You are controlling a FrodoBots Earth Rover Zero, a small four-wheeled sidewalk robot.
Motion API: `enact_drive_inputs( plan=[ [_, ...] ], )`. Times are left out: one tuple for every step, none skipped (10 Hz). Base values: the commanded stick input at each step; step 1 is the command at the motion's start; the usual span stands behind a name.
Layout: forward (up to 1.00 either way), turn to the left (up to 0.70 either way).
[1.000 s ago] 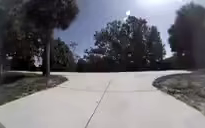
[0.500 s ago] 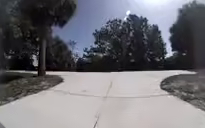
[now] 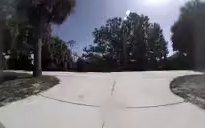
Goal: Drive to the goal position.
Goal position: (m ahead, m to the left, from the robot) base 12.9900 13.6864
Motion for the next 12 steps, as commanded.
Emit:
enact_drive_inputs(
  plan=[
    [0.70,0.19],
    [0.70,0.00],
    [0.70,0.00],
    [0.70,0.00],
    [0.70,0.00],
    [0.70,0.00],
    [0.70,0.00],
    [0.70,0.00],
    [0.70,0.00],
    [0.70,0.00],
    [0.70,0.00],
    [0.70,0.00]
  ],
)
